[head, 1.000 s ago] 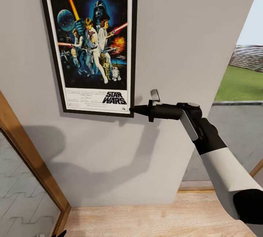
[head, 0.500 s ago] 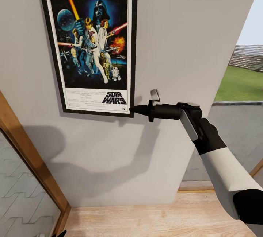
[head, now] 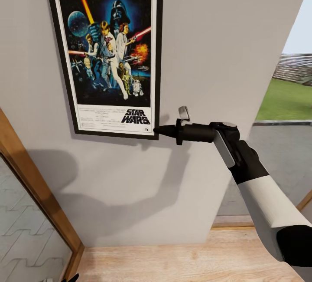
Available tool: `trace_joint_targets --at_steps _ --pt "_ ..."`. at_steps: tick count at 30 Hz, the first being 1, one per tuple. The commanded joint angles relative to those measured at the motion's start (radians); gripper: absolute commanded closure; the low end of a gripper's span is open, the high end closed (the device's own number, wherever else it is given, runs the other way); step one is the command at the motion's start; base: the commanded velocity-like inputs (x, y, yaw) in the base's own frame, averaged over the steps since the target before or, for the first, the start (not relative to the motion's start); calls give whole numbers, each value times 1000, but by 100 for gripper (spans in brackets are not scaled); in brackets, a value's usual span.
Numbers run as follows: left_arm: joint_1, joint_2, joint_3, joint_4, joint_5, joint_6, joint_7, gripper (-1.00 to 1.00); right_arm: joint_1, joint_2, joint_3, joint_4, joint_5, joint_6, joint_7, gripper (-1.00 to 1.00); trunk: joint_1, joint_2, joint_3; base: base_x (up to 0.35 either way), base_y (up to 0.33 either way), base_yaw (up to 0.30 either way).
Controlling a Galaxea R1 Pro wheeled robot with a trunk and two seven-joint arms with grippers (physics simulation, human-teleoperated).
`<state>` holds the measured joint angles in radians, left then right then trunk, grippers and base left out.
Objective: Pick up the poster from the kitchen countertop and hang it on one of the wall nails in the kitchen.
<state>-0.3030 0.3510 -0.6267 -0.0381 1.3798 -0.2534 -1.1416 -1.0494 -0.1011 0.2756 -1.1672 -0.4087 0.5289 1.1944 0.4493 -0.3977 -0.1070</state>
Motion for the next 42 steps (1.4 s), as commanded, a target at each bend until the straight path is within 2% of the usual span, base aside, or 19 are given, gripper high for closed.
trace_joint_targets --at_steps 1,21,42 --pt "-1 0 -8 0 7 -6 -1 -100 -1 -1 2 0 -10 11 0 100 1 -2 -2 43 58 0" --pt "-1 3 -8 0 7 -6 -1 -100 -1 -1 2 0 -10 11 -1 100 1 -2 -2 4 18 0" --pt "-1 3 -8 0 7 -7 -1 -100 -1 -2 1 0 -10 11 -1 100 1 -2 -2 0 -57 0"
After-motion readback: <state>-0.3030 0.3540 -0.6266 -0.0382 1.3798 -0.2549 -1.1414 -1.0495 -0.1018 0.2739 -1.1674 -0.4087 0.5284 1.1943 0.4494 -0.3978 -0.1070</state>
